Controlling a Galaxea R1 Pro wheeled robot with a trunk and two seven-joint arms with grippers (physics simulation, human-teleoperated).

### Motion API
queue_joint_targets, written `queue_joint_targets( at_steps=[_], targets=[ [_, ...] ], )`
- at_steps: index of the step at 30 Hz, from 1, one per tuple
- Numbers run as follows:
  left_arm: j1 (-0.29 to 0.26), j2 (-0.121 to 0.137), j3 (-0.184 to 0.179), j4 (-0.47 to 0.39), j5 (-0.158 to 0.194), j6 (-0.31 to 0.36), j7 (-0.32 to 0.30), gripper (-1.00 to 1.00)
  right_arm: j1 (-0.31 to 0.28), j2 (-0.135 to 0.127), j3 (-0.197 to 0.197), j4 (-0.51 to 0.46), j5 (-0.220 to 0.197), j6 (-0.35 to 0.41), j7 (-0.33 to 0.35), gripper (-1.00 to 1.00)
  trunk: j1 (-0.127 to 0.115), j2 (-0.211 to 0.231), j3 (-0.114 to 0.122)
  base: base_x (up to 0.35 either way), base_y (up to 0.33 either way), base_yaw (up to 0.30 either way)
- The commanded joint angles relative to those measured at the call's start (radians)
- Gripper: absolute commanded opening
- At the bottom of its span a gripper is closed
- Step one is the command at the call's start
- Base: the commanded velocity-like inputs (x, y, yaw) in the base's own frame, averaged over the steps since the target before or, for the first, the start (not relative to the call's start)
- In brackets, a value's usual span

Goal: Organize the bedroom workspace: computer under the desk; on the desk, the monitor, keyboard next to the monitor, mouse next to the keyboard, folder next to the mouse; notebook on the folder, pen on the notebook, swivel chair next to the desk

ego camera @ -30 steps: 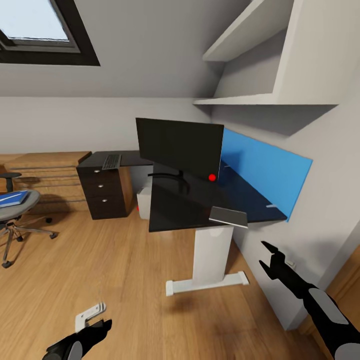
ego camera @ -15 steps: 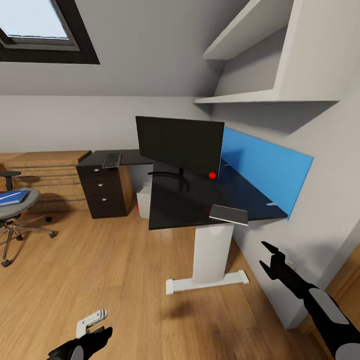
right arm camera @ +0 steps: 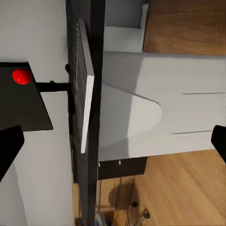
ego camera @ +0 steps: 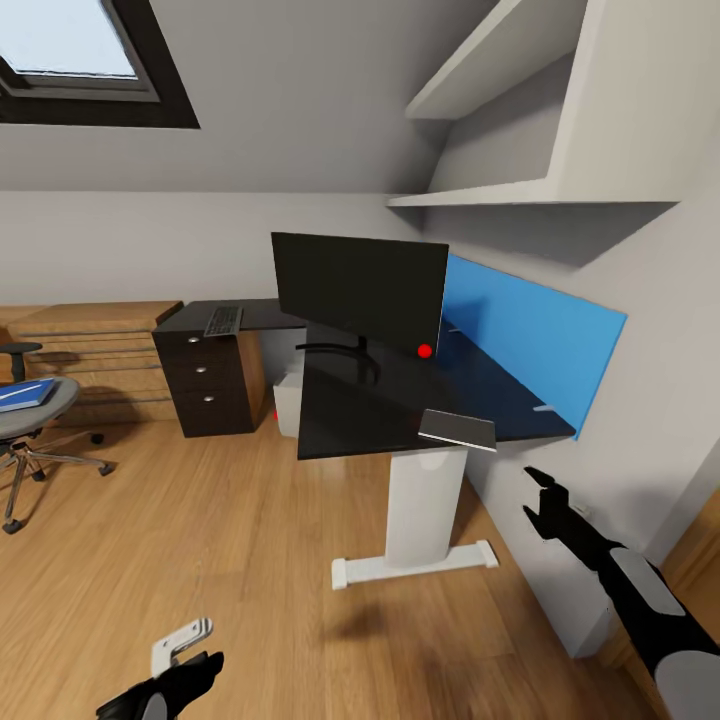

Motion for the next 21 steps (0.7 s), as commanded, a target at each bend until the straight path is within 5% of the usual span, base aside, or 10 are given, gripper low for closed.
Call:
queue_joint_targets(
  at_steps=[1, 12, 21],
  targets=[
    [-0.001, 0.0, 0.001, -0.001, 0.011, -0.007, 0.007, 1.0, -0.011, 0.001, -0.002, 0.001, -0.005, -0.019, -0.019, 1.0, 0.0, 0.0, -0.001, 0.0, 0.0, 0.0],
    [-0.001, 0.002, 0.002, -0.001, 0.01, -0.027, 0.006, 1.0, -0.029, 0.063, 0.0, 0.001, 0.0, -0.081, -0.05, 1.0, 0.0, 0.0, -0.001, 0.048, 0.0, 0.0],
    [-0.001, 0.006, 0.002, 0.002, 0.009, -0.028, 0.006, 1.0, -0.03, 0.078, 0.0, 0.003, 0.003, -0.086, -0.051, 1.0, 0.0, 0.0, -0.001, 0.153, 0.0, 0.0]
  ],
)
